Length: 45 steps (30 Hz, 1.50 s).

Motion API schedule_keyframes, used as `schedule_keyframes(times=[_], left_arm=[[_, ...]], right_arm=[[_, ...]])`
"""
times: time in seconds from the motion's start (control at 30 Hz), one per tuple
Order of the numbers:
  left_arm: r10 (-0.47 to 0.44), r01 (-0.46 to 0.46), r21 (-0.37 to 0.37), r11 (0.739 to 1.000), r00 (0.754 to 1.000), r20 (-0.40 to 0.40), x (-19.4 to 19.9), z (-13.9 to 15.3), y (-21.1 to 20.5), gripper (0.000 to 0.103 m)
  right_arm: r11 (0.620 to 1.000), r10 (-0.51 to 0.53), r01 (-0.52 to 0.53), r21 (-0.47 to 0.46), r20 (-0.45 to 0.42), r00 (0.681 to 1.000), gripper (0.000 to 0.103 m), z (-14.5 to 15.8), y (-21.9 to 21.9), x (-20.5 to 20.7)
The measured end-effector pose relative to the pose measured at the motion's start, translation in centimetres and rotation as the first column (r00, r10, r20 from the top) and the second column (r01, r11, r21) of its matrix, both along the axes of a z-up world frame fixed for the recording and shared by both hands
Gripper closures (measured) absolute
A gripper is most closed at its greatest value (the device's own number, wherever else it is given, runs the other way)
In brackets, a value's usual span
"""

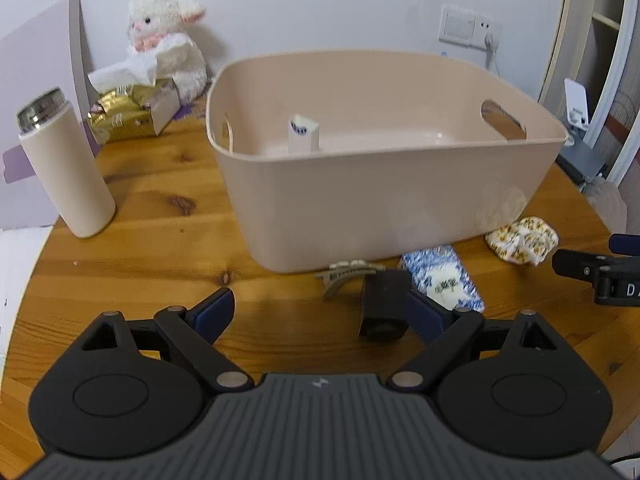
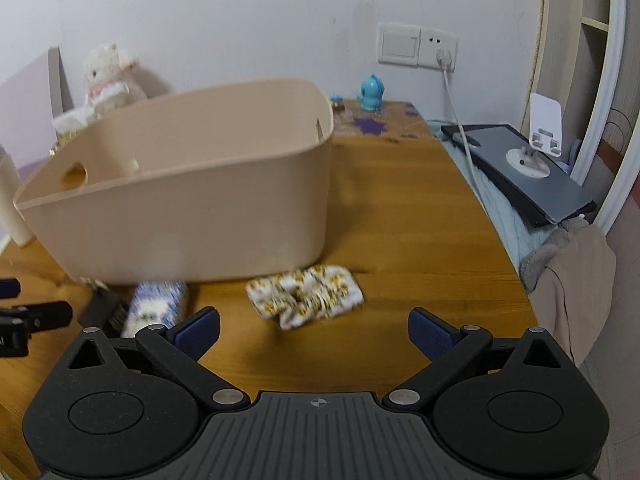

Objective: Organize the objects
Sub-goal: 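Grasp the black charger with the left gripper while the right grasps the floral scrunchie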

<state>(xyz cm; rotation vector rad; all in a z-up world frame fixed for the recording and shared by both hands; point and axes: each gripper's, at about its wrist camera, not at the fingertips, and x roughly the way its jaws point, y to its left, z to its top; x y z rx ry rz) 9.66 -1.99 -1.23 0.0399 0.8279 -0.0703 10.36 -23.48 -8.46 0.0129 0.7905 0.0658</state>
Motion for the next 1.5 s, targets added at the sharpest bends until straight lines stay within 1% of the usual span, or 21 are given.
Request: schedule_keyframes(times=[0.23, 0.3, 0.5, 0.63, 0.73, 0.83, 0.9, 0.93, 0.97, 1.0, 1.03, 1.07, 1.1, 1.17, 1.27, 1.37, 1.5], left_arm=[[-0.008, 0.005, -0.048, 0.999, 0.998, -0.062, 0.9, -1.8, -0.2, 0.010], [-0.016, 0.012, -0.062, 0.998, 0.997, -0.072, 1.1, -2.1, -0.3, 0.010], [-0.023, 0.017, -0.069, 0.998, 0.996, -0.089, 1.9, -3.0, -0.6, 0.011], [-0.020, 0.011, -0.083, 0.996, 0.995, -0.100, 2.6, -3.6, -0.5, 0.012], [-0.023, 0.015, -0.090, 0.996, 0.995, -0.093, 2.9, -3.8, -0.4, 0.015], [-0.036, 0.029, -0.088, 0.996, 0.996, -0.080, 3.0, -3.8, -0.6, 0.018], [-0.047, 0.041, -0.084, 0.996, 0.997, -0.069, 3.0, -3.8, -0.6, 0.026], [-0.050, 0.044, -0.081, 0.996, 0.997, -0.064, 3.0, -3.8, -0.6, 0.029], [-0.054, 0.049, -0.074, 0.996, 0.997, -0.059, 3.0, -3.7, -0.6, 0.036], [-0.059, 0.055, -0.070, 0.996, 0.997, -0.055, 2.9, -3.7, -0.6, 0.043], [-0.063, 0.059, -0.068, 0.996, 0.997, -0.053, 2.9, -3.7, -0.6, 0.046], [-0.066, 0.063, -0.068, 0.996, 0.996, -0.053, 2.8, -3.6, -0.6, 0.052], [-0.073, 0.069, -0.075, 0.995, 0.996, -0.052, 2.7, -3.6, -0.5, 0.059], [-0.085, 0.079, -0.104, 0.991, 0.995, -0.056, 2.7, -3.5, -0.1, 0.067], [-0.093, 0.085, -0.127, 0.988, 0.994, -0.056, 2.5, -3.5, 0.3, 0.067], [-0.100, 0.091, -0.136, 0.986, 0.993, -0.056, 2.2, -3.5, 0.6, 0.068], [-0.108, 0.099, -0.149, 0.984, 0.993, -0.057, 1.5, -3.4, 1.1, 0.069]], right_arm=[[0.998, 0.020, -0.021, -0.052, -0.015, 1.000, 0.001, -1.7, 0.2, 0.6], [0.998, 0.024, -0.025, -0.054, -0.028, 0.999, 0.003, -2.2, 0.2, 1.0], [0.998, 0.018, -0.022, -0.054, -0.067, 0.998, 0.006, -3.5, 0.3, 2.6], [0.998, 0.020, -0.024, -0.059, -0.073, 0.997, 0.007, -4.1, 0.5, 3.2], [0.998, 0.023, -0.026, -0.065, -0.052, 0.998, 0.007, -4.3, 0.8, 3.8], [0.994, 0.040, -0.041, -0.102, -0.014, 0.999, 0.009, -4.3, 1.3, 4.2], [0.992, 0.059, -0.057, -0.115, 0.009, 0.998, 0.012, -4.4, 1.8, 4.4], [0.991, 0.069, -0.067, -0.115, 0.016, 0.997, 0.017, -4.4, 2.0, 4.4], [0.991, 0.079, -0.076, -0.115, 0.024, 0.997, 0.022, -4.3, 2.1, 4.4], [0.990, 0.086, -0.082, -0.116, 0.030, 0.996, 0.025, -4.3, 2.3, 4.4], [0.989, 0.092, -0.087, -0.118, 0.036, 0.995, 0.031, -4.2, 2.5, 4.4], [0.989, 0.099, -0.093, -0.119, 0.040, 0.994, 0.042, -4.2, 2.7, 4.3], [0.988, 0.108, -0.102, -0.118, 0.043, 0.993, 0.047, -4.1, 2.9, 4.2], [0.985, 0.122, -0.115, -0.126, 0.046, 0.991, 0.062, -4.0, 3.4, 4.0], [0.981, 0.132, -0.123, -0.151, 0.047, 0.990, 0.074, -3.9, 4.0, 3.5], [0.981, 0.131, -0.123, -0.151, 0.041, 0.991, 0.078, -3.7, 4.1, 3.0], [0.984, 0.123, -0.119, -0.132, 0.029, 0.992, 0.080, -3.4, 4.0, 2.3]])
